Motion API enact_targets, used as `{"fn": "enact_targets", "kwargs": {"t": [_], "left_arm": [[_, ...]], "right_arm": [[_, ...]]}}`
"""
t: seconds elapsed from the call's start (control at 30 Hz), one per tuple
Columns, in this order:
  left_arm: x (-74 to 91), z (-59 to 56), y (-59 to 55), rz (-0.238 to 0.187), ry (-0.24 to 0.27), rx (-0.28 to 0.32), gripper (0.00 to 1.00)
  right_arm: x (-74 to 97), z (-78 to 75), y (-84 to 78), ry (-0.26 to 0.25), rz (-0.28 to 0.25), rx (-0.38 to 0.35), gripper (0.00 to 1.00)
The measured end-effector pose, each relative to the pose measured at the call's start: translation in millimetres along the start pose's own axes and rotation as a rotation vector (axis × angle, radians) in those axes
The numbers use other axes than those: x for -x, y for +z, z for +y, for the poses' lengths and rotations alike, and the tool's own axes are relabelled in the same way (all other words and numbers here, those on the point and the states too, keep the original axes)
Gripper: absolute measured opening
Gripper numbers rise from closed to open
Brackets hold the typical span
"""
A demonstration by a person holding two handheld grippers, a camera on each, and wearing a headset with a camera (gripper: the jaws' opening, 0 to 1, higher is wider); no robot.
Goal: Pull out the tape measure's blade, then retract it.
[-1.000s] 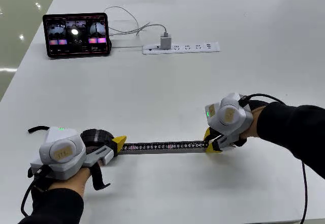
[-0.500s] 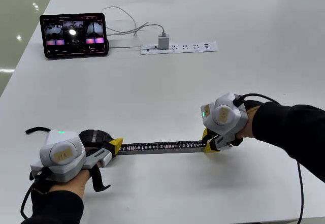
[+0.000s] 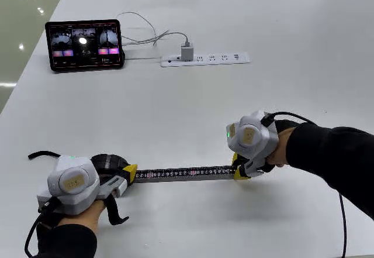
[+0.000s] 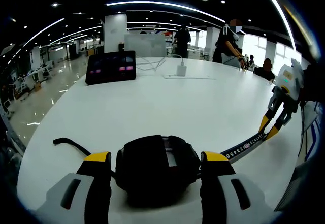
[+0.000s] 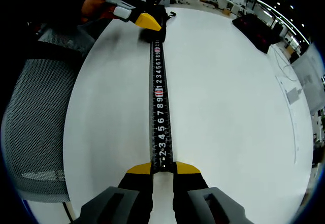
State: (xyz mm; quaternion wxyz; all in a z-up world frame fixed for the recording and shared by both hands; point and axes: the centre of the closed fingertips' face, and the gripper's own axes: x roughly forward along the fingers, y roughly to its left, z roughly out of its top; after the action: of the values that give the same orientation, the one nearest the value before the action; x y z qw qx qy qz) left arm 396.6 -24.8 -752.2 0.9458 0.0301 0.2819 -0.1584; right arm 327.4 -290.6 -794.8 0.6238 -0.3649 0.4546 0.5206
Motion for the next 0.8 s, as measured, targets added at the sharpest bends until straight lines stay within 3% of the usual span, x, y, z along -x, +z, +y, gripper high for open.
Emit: {"fn": "enact_targets", "kwargs": {"t": [0.5,0.8], "left_arm": [[-1.7,-0.2,-5.2,0.024,0.015,0.01,0.63],[-0.7,0.0,-4.0,0.035,0.006,0.04,0.63]], "right_arm": [[-0.5,-0.2,0.0,-0.012,0.016,-0.034,0.1],[-0.8,-1.5,-0.2,-0.014,0.012,-0.1,0.09]]}}
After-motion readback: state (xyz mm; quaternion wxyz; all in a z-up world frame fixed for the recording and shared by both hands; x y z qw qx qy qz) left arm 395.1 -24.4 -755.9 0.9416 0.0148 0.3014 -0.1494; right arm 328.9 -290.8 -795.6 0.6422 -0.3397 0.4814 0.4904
